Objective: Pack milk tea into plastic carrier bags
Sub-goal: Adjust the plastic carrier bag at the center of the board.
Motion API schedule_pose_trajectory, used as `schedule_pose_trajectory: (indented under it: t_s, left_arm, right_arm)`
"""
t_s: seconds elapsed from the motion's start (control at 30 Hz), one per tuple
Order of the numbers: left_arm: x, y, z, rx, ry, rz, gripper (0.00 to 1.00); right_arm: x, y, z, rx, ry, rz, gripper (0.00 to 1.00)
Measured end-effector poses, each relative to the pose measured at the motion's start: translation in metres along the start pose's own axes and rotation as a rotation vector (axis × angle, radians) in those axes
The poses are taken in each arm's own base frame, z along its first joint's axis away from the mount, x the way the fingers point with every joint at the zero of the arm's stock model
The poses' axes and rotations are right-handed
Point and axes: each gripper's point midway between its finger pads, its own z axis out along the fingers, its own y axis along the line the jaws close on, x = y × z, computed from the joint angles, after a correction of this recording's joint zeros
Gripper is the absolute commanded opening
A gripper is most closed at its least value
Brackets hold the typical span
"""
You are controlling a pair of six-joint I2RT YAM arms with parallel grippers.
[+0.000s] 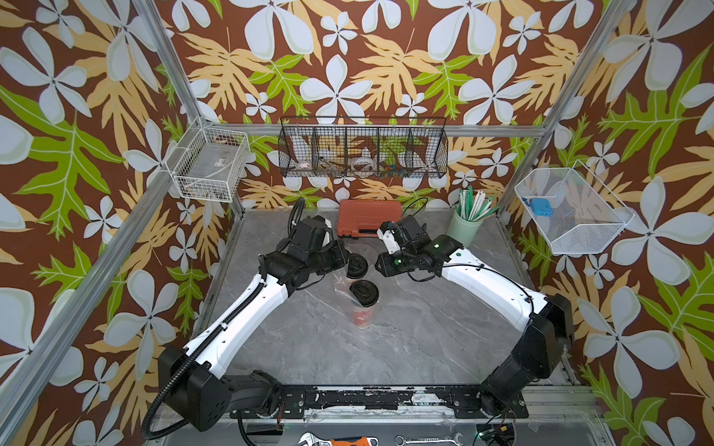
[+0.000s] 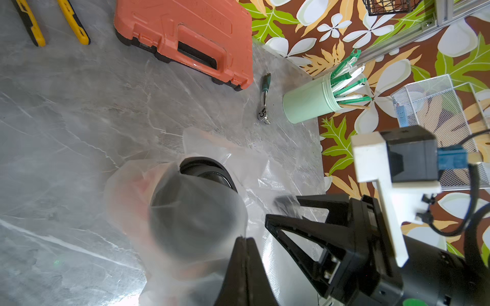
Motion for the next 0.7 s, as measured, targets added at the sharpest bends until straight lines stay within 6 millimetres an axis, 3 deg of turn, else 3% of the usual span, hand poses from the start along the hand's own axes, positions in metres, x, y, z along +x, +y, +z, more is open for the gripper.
schedule_pose_trajectory:
  t_s: [0.37,0.7]
  left_arm:
    - [0.000,0.000,0.001,0.005,0.001,-0.003,0.00]
    - [0.000,-0.003,0.001,0.015,0.001,-0.005,0.00]
  right_arm:
    - [0.001,0.002,-0.004,-0.009,-0.004,0.002,0.00]
    - [-0.002,0.005,-0.018,-0.017,-0.028,0.013,0.00]
